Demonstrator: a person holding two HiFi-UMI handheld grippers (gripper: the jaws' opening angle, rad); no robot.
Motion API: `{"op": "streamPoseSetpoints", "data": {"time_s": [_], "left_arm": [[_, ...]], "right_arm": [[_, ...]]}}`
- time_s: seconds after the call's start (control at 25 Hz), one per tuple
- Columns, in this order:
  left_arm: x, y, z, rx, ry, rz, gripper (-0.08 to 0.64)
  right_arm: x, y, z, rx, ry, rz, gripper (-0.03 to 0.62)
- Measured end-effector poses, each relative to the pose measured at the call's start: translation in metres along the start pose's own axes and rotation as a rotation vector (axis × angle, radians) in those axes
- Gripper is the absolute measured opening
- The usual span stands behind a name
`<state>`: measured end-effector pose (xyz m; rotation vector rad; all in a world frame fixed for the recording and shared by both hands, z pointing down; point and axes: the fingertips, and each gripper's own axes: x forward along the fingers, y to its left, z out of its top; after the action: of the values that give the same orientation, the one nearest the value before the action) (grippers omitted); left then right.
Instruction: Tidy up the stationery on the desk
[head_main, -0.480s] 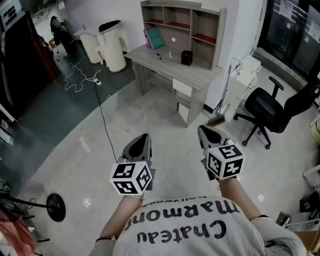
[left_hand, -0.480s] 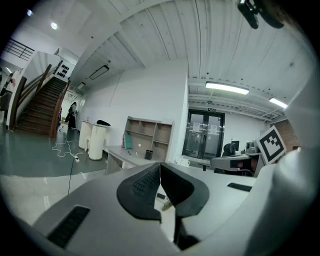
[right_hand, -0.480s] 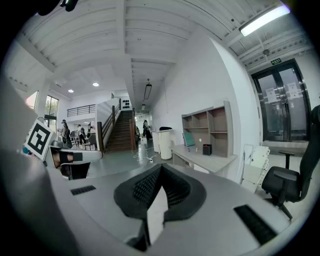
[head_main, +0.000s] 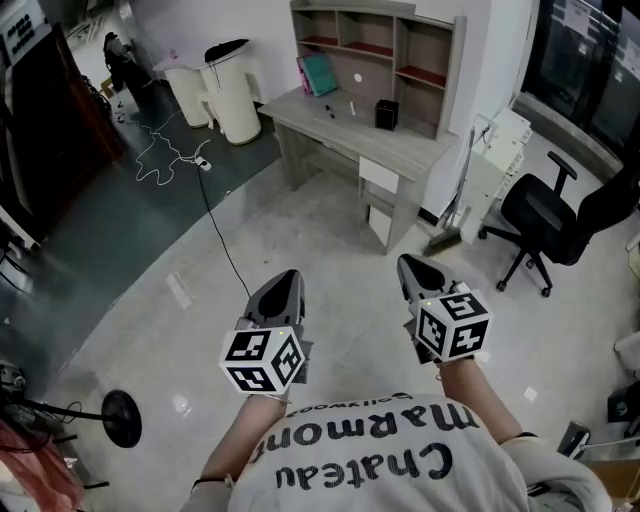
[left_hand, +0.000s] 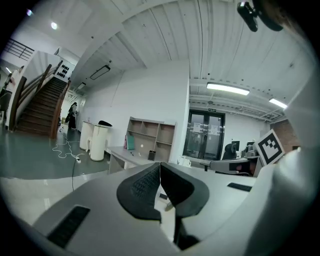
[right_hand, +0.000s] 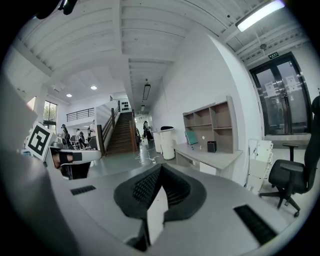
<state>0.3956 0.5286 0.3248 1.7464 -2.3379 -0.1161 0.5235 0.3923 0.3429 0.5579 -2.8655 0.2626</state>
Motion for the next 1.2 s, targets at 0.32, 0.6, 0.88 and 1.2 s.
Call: {"op": "streamPoseSetpoints", "data": {"time_s": [0.32,0.6,0.88,1.2], "left_arm": [[-0.009,0.023,-0.019,-0.112,-0.058,-0.059,0.015],[0.014,0.043,-0.039,-0.126,0.019,-0.052,0.015],[0.072,0.066,-0.024,-0.106,0.032,-0.009,0.015],[0.153,0.101,0.016,-0.129,-0.033,0.042,0.015]], "right_arm": [[0.025,0.020,-0.039,0.004,0.085,0.002,0.010],[0.061,0.013,-0.039,-0.009,0.102,0.037,0.011],[0.134,-0.012,-0.018,-0.025,0.116,0.116,0.011],[0.212,-0.064,0.040,-0.049,0.059,0.167,0.011]]}}
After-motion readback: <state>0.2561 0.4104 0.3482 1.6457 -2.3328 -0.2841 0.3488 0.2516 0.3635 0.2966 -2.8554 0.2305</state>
